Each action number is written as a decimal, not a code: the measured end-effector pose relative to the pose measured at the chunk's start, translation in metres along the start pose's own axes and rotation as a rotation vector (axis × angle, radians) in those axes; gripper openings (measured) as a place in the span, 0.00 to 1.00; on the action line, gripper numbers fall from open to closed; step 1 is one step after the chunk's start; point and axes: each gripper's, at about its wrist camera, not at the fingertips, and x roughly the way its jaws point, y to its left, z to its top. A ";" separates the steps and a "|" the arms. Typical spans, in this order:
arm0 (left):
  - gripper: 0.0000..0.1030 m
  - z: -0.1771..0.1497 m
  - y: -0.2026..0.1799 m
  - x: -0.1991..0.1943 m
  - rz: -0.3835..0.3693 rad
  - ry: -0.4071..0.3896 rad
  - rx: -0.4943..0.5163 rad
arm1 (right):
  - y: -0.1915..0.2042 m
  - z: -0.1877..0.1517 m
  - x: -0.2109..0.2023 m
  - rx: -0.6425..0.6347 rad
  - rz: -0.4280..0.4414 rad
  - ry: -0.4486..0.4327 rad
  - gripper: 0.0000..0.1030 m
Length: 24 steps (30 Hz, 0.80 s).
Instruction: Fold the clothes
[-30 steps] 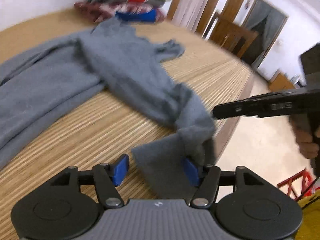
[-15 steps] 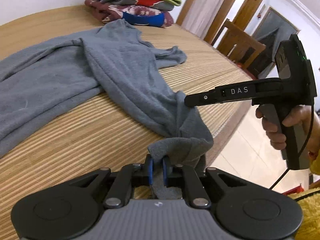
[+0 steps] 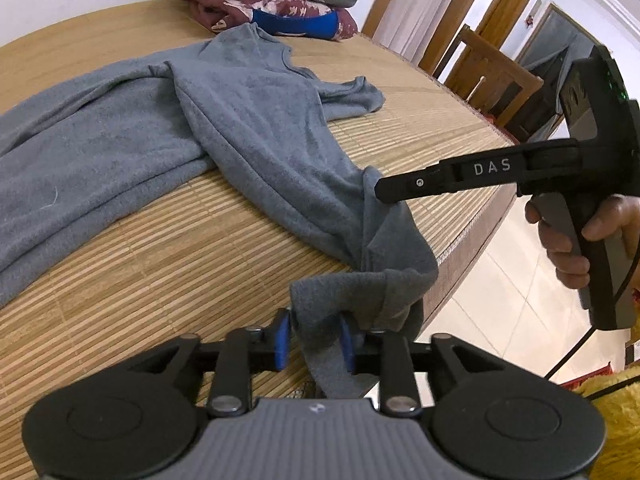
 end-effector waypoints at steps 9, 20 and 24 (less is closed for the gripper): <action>0.05 -0.004 -0.007 -0.013 -0.106 -0.046 -0.009 | -0.003 0.000 -0.013 0.083 0.008 -0.007 0.35; 0.07 -0.006 -0.034 -0.022 -0.170 -0.020 0.060 | 0.007 0.010 0.009 0.095 -0.066 0.089 0.36; 0.11 -0.008 -0.032 -0.021 -0.135 -0.030 0.053 | 0.008 0.002 0.024 0.056 -0.126 0.133 0.34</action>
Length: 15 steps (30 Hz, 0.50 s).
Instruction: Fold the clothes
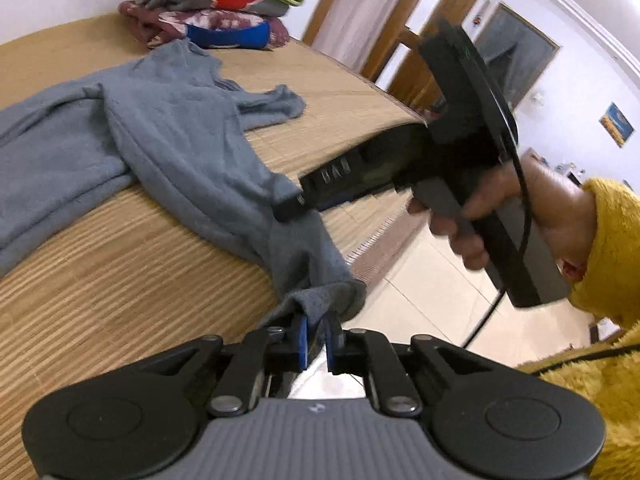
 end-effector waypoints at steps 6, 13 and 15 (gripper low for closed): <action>0.20 -0.001 0.010 0.009 0.006 0.010 -0.070 | -0.005 -0.002 -0.001 -0.002 0.023 -0.008 0.35; 0.05 0.010 0.014 -0.023 0.031 -0.120 -0.141 | -0.018 0.001 -0.013 0.081 0.086 -0.049 0.34; 0.05 0.021 0.016 -0.066 0.071 -0.211 -0.161 | -0.028 0.005 -0.023 0.104 0.111 -0.089 0.35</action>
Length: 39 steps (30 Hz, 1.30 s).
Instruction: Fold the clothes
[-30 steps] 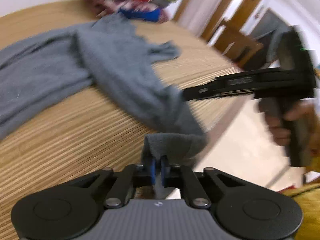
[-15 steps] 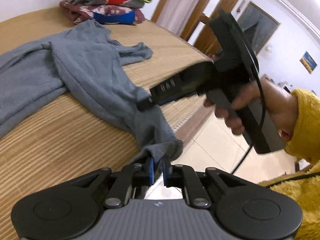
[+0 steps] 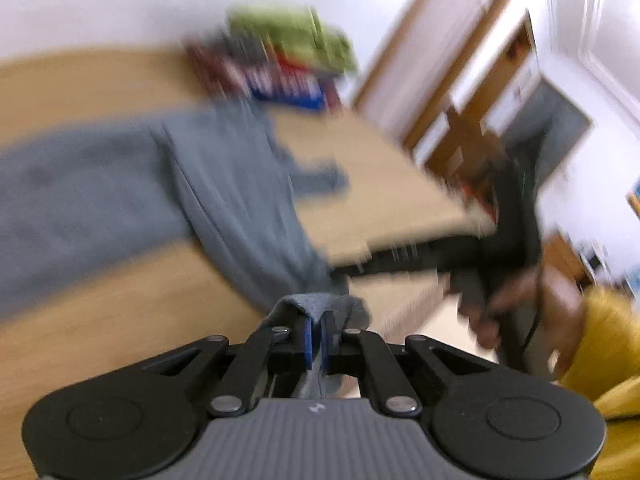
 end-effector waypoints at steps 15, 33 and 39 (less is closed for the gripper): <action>0.11 0.106 0.049 -0.104 0.307 -0.080 0.082 | 0.041 0.041 0.035 -0.116 0.169 0.006 0.36; 0.45 0.027 0.158 0.061 -0.307 0.349 0.152 | 0.186 -0.044 0.031 -0.813 0.166 0.069 0.12; 0.54 0.038 0.146 0.058 -0.394 0.292 0.226 | 0.182 -0.039 0.000 -0.828 0.239 0.039 0.12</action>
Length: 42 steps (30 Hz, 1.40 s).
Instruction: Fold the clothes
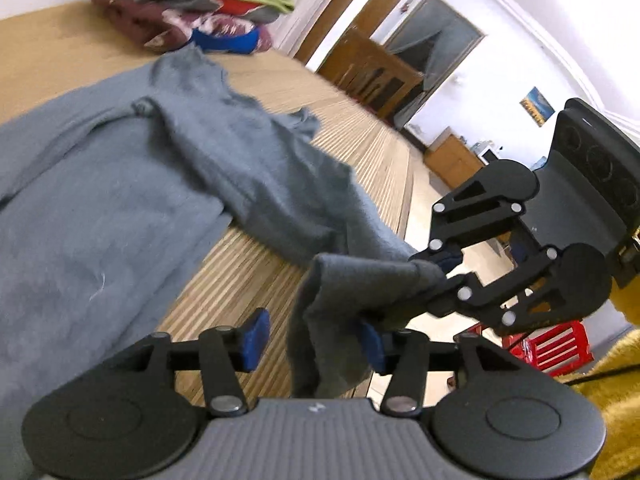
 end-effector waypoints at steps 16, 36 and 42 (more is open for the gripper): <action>0.55 0.008 0.004 0.000 -0.125 -0.019 -0.136 | -0.015 -0.002 -0.028 -0.053 0.066 -0.046 0.12; 0.06 0.012 0.000 -0.203 0.592 -0.587 -0.392 | -0.108 -0.001 0.003 0.373 -0.233 -0.258 0.42; 0.06 -0.052 0.072 -0.177 0.704 -0.484 -0.689 | -0.112 0.021 0.077 0.367 -0.210 -0.095 0.42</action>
